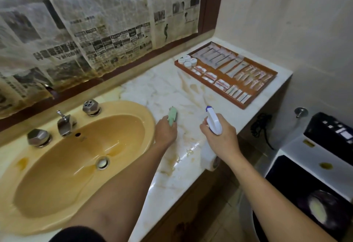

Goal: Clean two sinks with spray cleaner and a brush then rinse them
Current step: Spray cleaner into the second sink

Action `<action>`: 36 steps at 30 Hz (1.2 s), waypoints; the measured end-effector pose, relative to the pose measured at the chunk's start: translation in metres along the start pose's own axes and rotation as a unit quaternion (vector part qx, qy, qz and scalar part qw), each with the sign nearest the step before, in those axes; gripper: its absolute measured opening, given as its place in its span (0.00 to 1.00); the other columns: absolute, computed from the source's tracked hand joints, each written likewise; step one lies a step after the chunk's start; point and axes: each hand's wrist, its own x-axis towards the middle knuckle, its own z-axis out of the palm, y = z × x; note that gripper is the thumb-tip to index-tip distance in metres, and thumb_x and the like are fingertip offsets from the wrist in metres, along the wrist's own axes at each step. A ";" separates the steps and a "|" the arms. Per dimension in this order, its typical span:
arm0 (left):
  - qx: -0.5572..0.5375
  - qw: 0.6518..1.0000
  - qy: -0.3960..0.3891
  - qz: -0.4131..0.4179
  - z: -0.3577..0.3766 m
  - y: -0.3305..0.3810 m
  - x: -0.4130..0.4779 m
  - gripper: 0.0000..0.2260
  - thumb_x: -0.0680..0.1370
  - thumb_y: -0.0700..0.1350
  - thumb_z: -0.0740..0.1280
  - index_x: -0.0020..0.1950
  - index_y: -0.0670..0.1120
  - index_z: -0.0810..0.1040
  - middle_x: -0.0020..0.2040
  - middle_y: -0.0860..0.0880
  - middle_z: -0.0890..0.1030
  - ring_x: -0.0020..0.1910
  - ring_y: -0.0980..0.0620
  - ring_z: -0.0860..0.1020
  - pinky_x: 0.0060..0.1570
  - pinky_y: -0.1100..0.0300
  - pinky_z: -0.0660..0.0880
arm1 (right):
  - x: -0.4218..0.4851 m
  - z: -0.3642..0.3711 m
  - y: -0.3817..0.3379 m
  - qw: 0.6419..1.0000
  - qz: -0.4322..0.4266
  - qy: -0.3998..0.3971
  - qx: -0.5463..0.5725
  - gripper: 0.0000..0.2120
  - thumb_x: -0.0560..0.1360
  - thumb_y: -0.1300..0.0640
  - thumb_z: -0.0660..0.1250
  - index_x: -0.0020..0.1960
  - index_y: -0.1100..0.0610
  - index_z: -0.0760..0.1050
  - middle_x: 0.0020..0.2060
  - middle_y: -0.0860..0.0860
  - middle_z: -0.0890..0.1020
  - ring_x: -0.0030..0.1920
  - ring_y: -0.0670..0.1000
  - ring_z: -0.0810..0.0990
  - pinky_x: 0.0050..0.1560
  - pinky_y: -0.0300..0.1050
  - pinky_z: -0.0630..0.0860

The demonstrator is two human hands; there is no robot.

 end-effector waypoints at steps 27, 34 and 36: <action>-0.298 0.937 0.106 -0.150 -0.019 -0.017 -0.262 0.23 0.74 0.61 0.71 0.68 0.57 0.79 0.64 0.62 0.79 0.64 0.61 0.76 0.67 0.57 0.72 | -0.080 0.061 -0.044 0.950 -0.011 -0.301 0.085 0.18 0.63 0.52 0.64 0.48 0.63 0.76 0.35 0.58 0.77 0.35 0.55 0.73 0.38 0.48 0.71; -0.260 0.949 0.131 -0.123 -0.038 -0.033 -0.298 0.06 0.79 0.53 0.70 0.48 0.66 0.84 0.52 0.60 0.86 0.57 0.57 0.82 0.62 0.50 0.77 | -0.118 0.075 -0.066 0.948 -0.013 -0.309 0.075 0.11 0.67 0.59 0.66 0.42 0.67 0.78 0.31 0.53 0.78 0.35 0.53 0.72 0.37 0.46 0.68; -0.264 0.949 0.130 -0.117 -0.042 -0.037 -0.304 0.05 0.80 0.53 0.70 0.51 0.64 0.83 0.52 0.60 0.86 0.56 0.59 0.82 0.63 0.51 0.77 | -0.127 0.076 -0.074 0.953 -0.016 -0.298 0.054 0.07 0.67 0.60 0.66 0.37 0.65 0.76 0.29 0.52 0.77 0.33 0.54 0.71 0.35 0.45 0.68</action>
